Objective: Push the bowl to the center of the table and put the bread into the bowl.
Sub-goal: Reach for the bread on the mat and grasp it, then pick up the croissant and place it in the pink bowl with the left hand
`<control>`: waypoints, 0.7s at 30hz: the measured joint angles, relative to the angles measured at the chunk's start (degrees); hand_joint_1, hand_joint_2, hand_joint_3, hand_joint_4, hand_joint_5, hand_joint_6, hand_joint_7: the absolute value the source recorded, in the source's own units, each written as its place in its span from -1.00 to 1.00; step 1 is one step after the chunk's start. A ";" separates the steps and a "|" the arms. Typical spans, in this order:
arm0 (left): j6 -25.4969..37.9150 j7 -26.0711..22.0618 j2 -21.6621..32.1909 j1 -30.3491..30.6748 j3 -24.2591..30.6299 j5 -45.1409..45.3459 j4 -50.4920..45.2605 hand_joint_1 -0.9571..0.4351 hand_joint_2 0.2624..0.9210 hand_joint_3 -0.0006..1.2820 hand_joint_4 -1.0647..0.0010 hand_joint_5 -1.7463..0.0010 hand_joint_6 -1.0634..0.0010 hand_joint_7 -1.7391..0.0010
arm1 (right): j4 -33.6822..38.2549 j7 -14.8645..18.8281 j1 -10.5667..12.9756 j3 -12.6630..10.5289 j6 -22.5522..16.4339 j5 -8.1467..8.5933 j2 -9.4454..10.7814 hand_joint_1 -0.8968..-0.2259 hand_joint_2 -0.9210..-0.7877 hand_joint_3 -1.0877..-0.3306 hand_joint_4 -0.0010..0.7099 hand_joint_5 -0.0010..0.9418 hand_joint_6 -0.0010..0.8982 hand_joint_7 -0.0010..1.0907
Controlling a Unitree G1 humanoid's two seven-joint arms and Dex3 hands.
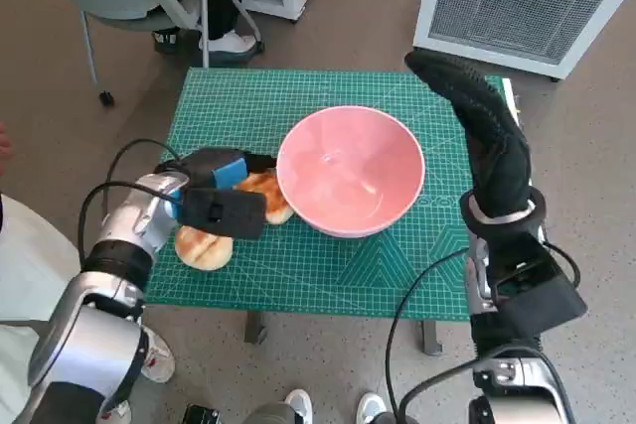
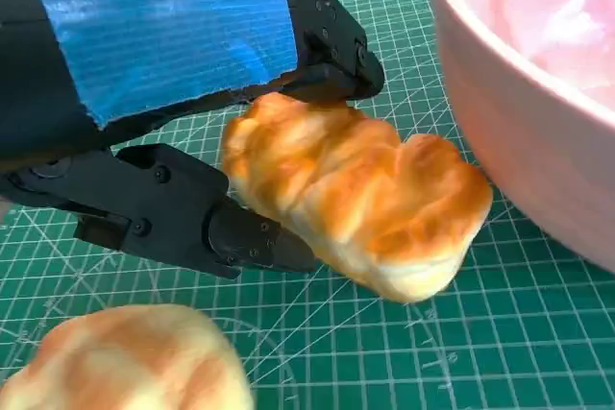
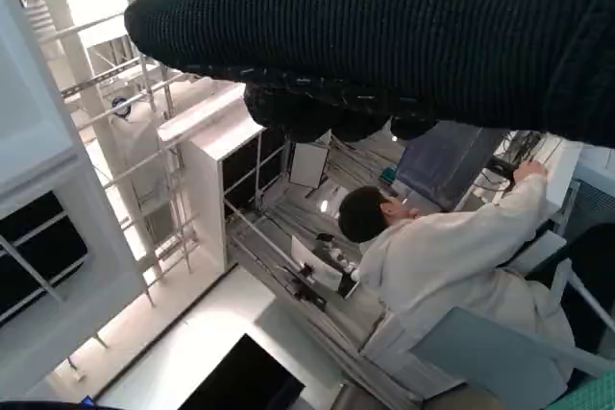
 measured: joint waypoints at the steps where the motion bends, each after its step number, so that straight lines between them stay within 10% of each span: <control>1: 0.18 0.09 -0.13 -0.13 -0.10 0.02 0.11 0.20 0.99 -0.97 0.00 0.93 -0.23 0.87 | 0.00 0.00 0.06 0.02 0.00 0.00 0.00 -0.10 -1.00 -0.24 -0.04 -0.90 -1.00 0.47; 6: 0.26 1.14 -0.67 -0.28 -0.63 0.13 0.37 0.22 1.00 -0.91 -0.36 0.83 -0.42 0.81 | 0.00 -0.01 0.34 0.12 0.00 -0.02 0.00 -0.09 -1.00 -0.24 -0.04 -0.90 -1.00 0.47; 9: 0.11 2.15 -0.80 -0.28 -0.86 0.25 0.48 0.32 1.00 -0.82 -0.23 -0.06 -0.13 0.01 | 0.03 -0.01 0.39 0.12 -0.01 -0.03 0.00 -0.09 -1.00 -0.24 -0.04 -0.90 -1.00 0.47; 12: -0.72 2.85 -0.82 -0.27 -0.96 0.31 0.57 0.36 1.00 -0.82 -0.22 -0.35 -0.12 -0.18 | 0.11 -0.01 0.39 0.12 -0.02 -0.04 0.00 -0.09 -1.00 -0.24 -0.04 -0.90 -1.00 0.47; 21: -2.79 4.06 -0.41 -0.27 -1.06 0.70 0.75 0.37 1.00 -0.83 -0.17 -0.49 -0.16 -0.26 | 0.12 -0.06 0.73 0.12 -0.01 -0.36 0.00 -0.09 -1.00 -0.25 -0.04 -0.89 -1.00 0.48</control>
